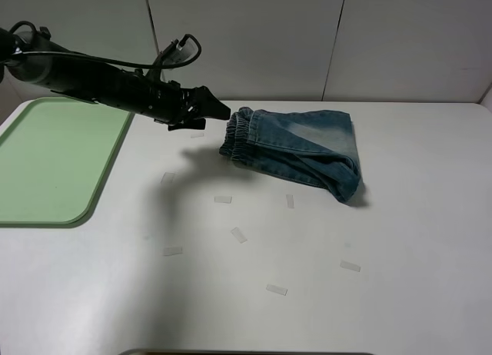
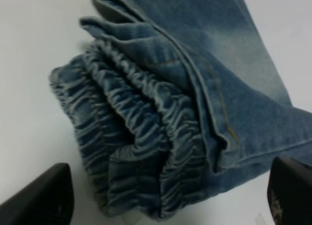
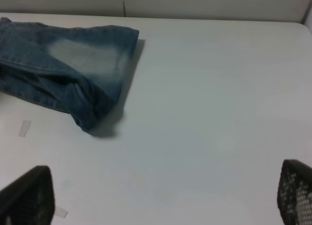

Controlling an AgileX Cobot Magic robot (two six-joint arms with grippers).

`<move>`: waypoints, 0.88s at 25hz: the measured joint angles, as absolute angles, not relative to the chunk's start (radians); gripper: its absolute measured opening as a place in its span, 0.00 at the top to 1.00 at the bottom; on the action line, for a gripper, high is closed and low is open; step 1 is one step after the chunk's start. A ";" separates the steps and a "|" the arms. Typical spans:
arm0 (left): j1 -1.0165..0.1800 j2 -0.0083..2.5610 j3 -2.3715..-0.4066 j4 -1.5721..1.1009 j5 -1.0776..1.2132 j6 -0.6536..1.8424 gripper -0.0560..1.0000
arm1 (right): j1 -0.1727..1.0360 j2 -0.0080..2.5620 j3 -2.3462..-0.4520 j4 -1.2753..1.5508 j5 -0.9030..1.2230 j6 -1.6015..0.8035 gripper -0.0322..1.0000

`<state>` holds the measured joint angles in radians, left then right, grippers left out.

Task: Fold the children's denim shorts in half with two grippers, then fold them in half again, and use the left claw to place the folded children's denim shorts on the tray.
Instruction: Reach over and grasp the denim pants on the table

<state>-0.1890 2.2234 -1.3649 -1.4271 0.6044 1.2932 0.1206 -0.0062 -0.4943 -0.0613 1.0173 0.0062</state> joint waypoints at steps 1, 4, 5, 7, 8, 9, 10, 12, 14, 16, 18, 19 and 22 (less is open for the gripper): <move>-0.189 2.223 -1.365 -1.427 0.602 1.296 0.18 | 0.121 -0.006 -0.494 -0.061 1.017 0.006 0.30; -0.189 2.223 -1.365 -1.439 0.602 1.327 0.14 | 0.121 -0.006 -0.494 -0.061 1.017 0.006 0.30; -0.189 2.223 -1.365 -1.447 0.601 1.339 0.12 | 0.121 -0.006 -0.494 -0.061 1.017 0.006 0.30; -0.189 2.223 -1.365 -1.461 0.599 1.362 0.10 | 0.121 -0.006 -0.494 -0.061 1.017 0.006 0.30; -0.189 2.223 -1.365 -1.470 0.598 1.371 0.09 | 0.121 -0.006 -0.494 -0.061 1.017 0.006 0.30; -0.189 2.223 -1.365 -1.478 0.597 1.375 0.08 | 0.121 -0.006 -0.494 -0.061 1.017 0.006 0.30; -0.189 2.223 -1.365 -1.482 0.596 1.376 0.08 | 0.121 -0.006 -0.494 -0.061 1.017 0.006 0.30; -0.189 2.223 -1.365 -1.486 0.591 1.378 0.07 | 0.121 -0.006 -0.494 -0.061 1.017 0.006 0.30; -0.189 2.226 -1.365 -1.494 0.587 1.378 0.07 | 0.121 -0.006 -0.494 -0.061 1.017 0.006 0.30; -0.189 2.242 -1.366 -1.527 0.592 1.378 0.07 | 0.121 -0.006 -0.494 -0.061 1.017 0.006 0.30; -0.189 2.272 -1.374 -1.553 0.611 1.378 0.07 | 0.121 -0.006 -0.494 -0.061 1.017 0.006 0.30; -0.190 2.289 -1.380 -1.566 0.618 1.378 0.07 | 0.121 -0.006 -0.494 -0.061 1.017 0.006 0.30; -0.200 2.320 -1.394 -1.587 0.624 1.378 0.07 | 0.121 -0.006 -0.494 -0.061 1.017 0.006 0.30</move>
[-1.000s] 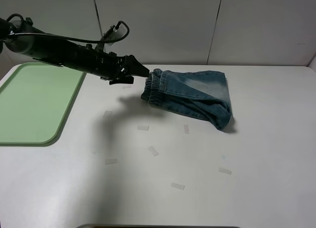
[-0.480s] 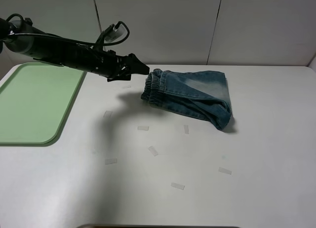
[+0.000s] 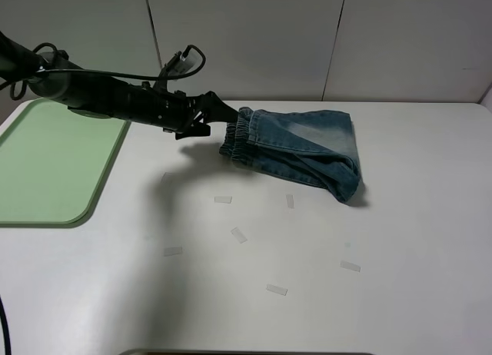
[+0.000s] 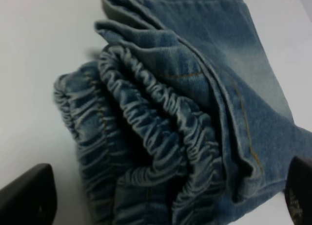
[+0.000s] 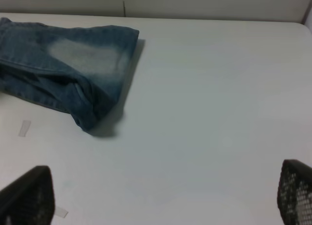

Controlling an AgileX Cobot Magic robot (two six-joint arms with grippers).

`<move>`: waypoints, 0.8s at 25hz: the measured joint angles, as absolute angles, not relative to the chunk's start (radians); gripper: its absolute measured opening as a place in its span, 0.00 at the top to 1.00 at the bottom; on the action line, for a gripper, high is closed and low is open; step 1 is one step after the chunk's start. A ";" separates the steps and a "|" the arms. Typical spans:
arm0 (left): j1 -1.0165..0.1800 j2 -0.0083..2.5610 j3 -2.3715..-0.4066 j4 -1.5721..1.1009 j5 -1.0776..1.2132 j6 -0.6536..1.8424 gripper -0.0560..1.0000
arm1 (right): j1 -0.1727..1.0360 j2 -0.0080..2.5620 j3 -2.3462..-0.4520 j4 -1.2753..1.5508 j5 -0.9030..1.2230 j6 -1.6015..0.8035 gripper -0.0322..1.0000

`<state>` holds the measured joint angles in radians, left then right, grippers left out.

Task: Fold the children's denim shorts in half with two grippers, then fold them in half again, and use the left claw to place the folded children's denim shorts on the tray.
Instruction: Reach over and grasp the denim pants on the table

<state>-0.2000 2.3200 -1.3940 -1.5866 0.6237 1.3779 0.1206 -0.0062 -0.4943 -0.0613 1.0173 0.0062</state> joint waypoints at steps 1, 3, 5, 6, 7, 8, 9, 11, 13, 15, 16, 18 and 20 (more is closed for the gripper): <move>-0.204 2.326 -1.400 -1.588 0.623 1.378 0.07 | 0.121 -0.006 -0.494 -0.061 1.017 0.006 0.30; -0.212 2.338 -1.412 -1.591 0.620 1.378 0.07 | 0.121 -0.006 -0.494 -0.061 1.017 0.006 0.30; -0.218 2.351 -1.424 -1.594 0.619 1.378 0.07 | 0.121 -0.006 -0.494 -0.061 1.017 0.006 0.30; -0.220 2.355 -1.429 -1.599 0.619 1.378 0.07 | 0.121 -0.006 -0.494 -0.061 1.017 0.006 0.30; -0.223 2.361 -1.434 -1.605 0.617 1.378 0.07 | 0.121 -0.006 -0.494 -0.061 1.017 0.006 0.30; -0.226 2.364 -1.435 -1.613 0.613 1.378 0.07 | 0.121 -0.006 -0.494 -0.061 1.017 0.006 0.30; -0.230 2.364 -1.437 -1.614 0.609 1.378 0.07 | 0.121 -0.006 -0.494 -0.061 1.017 0.006 0.30; -0.234 2.365 -1.452 -1.616 0.609 1.379 0.07 | 0.121 -0.006 -0.494 -0.061 1.017 0.006 0.30; -0.243 2.369 -1.467 -1.617 0.609 1.379 0.07 | 0.121 -0.006 -0.494 -0.061 1.017 0.006 0.30; -0.251 2.378 -1.486 -1.619 0.611 1.379 0.07 | 0.121 -0.006 -0.494 -0.061 1.017 0.006 0.30; -0.251 2.378 -1.486 -1.619 0.611 1.379 0.07 | 0.121 -0.006 -0.494 -0.061 1.017 0.006 0.30; -0.260 2.391 -1.501 -1.620 0.612 1.379 0.07 | 0.121 -0.006 -0.494 -0.061 1.017 0.006 0.30; -0.274 2.410 -1.513 -1.621 0.612 1.379 0.07 | 0.121 -0.006 -0.494 -0.061 1.017 0.006 0.30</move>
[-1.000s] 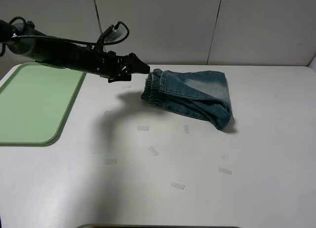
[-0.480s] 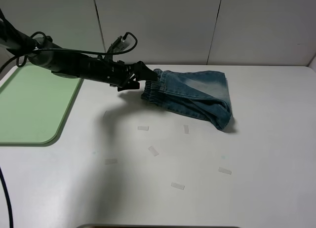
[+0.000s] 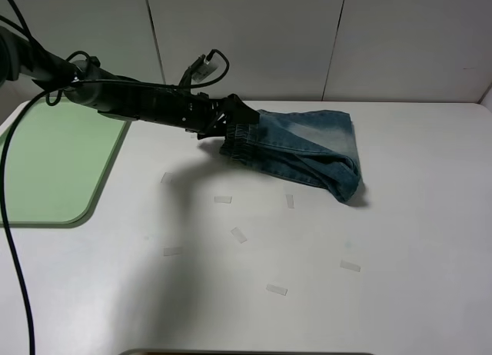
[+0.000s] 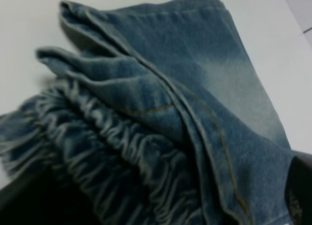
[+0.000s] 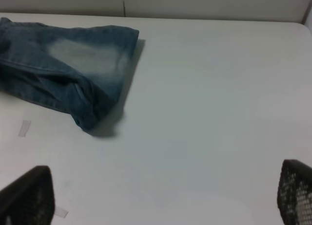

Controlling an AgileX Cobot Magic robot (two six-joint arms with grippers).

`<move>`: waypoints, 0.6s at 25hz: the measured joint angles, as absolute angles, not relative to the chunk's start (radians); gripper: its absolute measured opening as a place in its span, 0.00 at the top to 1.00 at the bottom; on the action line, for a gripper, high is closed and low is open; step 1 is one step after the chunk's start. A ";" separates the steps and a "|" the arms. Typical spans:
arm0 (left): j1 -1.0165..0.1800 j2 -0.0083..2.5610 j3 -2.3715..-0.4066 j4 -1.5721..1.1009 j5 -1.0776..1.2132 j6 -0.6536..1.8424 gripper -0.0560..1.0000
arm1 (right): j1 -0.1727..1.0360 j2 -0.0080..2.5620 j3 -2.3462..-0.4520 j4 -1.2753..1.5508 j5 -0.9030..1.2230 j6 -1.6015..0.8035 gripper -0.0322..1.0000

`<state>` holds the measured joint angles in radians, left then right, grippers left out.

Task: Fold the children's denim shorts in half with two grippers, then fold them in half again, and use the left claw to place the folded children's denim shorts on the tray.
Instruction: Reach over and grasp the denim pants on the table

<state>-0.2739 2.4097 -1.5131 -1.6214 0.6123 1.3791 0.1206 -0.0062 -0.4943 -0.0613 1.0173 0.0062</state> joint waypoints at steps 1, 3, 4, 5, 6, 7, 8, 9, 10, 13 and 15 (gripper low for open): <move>-0.278 2.411 -1.514 -1.621 0.611 1.379 0.07 | 0.121 -0.006 -0.494 -0.061 1.017 0.006 0.30; -0.282 2.415 -1.515 -1.621 0.602 1.378 0.07 | 0.121 -0.006 -0.494 -0.061 1.018 0.006 0.30; -0.285 2.416 -1.516 -1.621 0.599 1.378 0.07 | 0.121 -0.006 -0.494 -0.061 1.018 0.006 0.30; -0.288 2.421 -1.519 -1.622 0.597 1.378 0.07 | 0.121 -0.006 -0.494 -0.061 1.018 0.006 0.30; -0.290 2.426 -1.523 -1.622 0.593 1.378 0.07 | 0.121 -0.006 -0.494 -0.061 1.018 0.006 0.30; -0.292 2.434 -1.526 -1.625 0.591 1.378 0.07 | 0.121 -0.006 -0.494 -0.061 1.018 0.006 0.30; -0.294 2.440 -1.528 -1.628 0.591 1.379 0.07 | 0.121 -0.006 -0.494 -0.061 1.018 0.006 0.30; -0.299 2.444 -1.532 -1.632 0.591 1.379 0.07 | 0.121 -0.006 -0.494 -0.061 1.018 0.006 0.30; -0.303 2.446 -1.536 -1.638 0.590 1.379 0.07 | 0.121 -0.006 -0.494 -0.061 1.018 0.006 0.30; -0.317 2.456 -1.540 -1.654 0.586 1.381 0.09 | 0.121 -0.006 -0.494 -0.061 1.018 0.006 0.30; -0.322 2.458 -1.540 -1.665 0.583 1.383 0.15 | 0.121 -0.006 -0.494 -0.061 1.018 0.006 0.30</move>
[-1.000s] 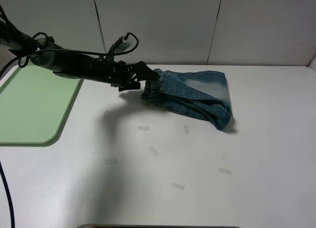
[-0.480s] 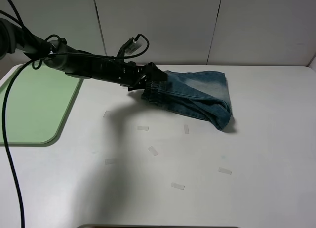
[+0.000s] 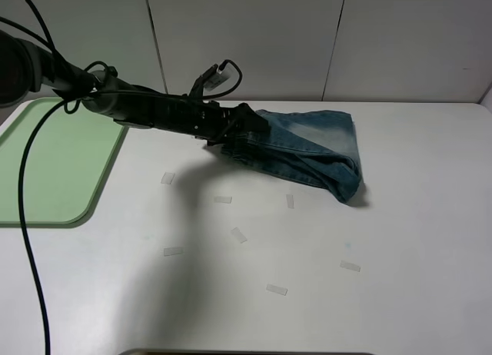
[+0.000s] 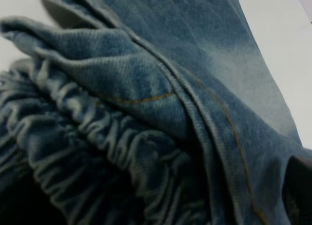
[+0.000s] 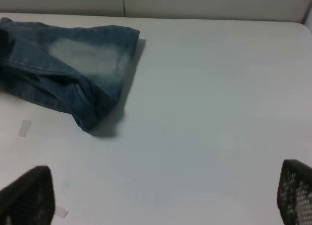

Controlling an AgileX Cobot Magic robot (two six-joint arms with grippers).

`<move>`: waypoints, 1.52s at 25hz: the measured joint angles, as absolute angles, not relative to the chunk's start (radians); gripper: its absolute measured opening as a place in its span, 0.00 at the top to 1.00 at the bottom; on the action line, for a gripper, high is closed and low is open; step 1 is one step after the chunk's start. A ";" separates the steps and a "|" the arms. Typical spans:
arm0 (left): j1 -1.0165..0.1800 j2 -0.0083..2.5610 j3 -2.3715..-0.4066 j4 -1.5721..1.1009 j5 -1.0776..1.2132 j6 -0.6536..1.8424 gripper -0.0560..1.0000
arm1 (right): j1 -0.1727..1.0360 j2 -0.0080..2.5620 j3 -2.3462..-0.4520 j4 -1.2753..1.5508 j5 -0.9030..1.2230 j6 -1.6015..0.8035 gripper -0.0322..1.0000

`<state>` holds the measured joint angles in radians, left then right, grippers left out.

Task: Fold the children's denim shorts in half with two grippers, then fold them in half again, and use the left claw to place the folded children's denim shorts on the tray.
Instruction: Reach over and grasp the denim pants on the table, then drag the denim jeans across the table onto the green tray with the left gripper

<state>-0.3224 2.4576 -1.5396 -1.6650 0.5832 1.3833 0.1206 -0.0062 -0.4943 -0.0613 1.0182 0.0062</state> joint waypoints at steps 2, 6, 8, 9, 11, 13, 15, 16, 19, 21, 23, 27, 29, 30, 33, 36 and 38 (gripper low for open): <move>-0.327 2.460 -1.540 -1.665 0.577 1.383 0.26 | 0.121 -0.006 -0.494 -0.061 1.018 0.006 0.30; -0.340 2.468 -1.540 -1.665 0.577 1.383 0.55 | 0.121 -0.006 -0.494 -0.061 1.018 0.006 0.30; -0.345 2.469 -1.540 -1.665 0.577 1.383 0.71 | 0.121 -0.006 -0.494 -0.061 1.018 0.006 0.30; -0.346 2.469 -1.540 -1.665 0.577 1.383 0.78 | 0.121 -0.006 -0.494 -0.061 1.018 0.006 0.30; -0.347 2.469 -1.540 -1.665 0.579 1.383 0.82 | 0.121 -0.006 -0.494 -0.061 1.018 0.006 0.30; -0.347 2.469 -1.540 -1.665 0.580 1.380 0.82 | 0.121 -0.006 -0.494 -0.061 1.017 0.006 0.30; -0.347 2.469 -1.540 -1.665 0.584 1.378 0.82 | 0.121 -0.006 -0.494 -0.061 1.017 0.006 0.30; -0.347 2.469 -1.540 -1.663 0.588 1.370 0.82 | 0.121 -0.006 -0.494 -0.061 1.017 0.006 0.30; -0.346 2.454 -1.540 -1.618 0.593 1.360 0.82 | 0.121 -0.006 -0.494 -0.061 1.017 0.006 0.30; -0.341 2.427 -1.540 -1.531 0.593 1.357 0.82 | 0.121 -0.006 -0.494 -0.061 1.017 0.006 0.30; -0.332 2.385 -1.540 -1.423 0.596 1.346 0.82 | 0.121 -0.006 -0.494 -0.061 1.017 0.006 0.30; -0.298 2.298 -1.540 -1.138 0.594 1.282 0.82 | 0.121 -0.006 -0.494 -0.061 1.017 0.006 0.30; -0.280 2.264 -1.540 -0.995 0.592 1.234 0.82 | 0.121 -0.006 -0.494 -0.061 1.017 0.006 0.30; -0.274 2.249 -1.540 -0.920 0.592 1.203 0.82 | 0.121 -0.006 -0.494 -0.061 1.017 0.006 0.30; -0.253 2.218 -1.540 -0.721 0.592 1.100 0.82 | 0.121 -0.006 -0.494 -0.061 1.017 0.006 0.30; -0.234 2.197 -1.540 -0.543 0.594 0.998 0.82 | 0.121 -0.006 -0.494 -0.061 1.017 0.006 0.30; -0.223 2.178 -1.540 -0.422 0.595 0.941 0.82 | 0.121 -0.006 -0.494 -0.061 1.017 0.006 0.30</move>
<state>-0.2227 2.1781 -1.5396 -0.4218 0.5949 0.9411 0.1206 -0.0062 -0.4943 -0.0613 1.0175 0.0062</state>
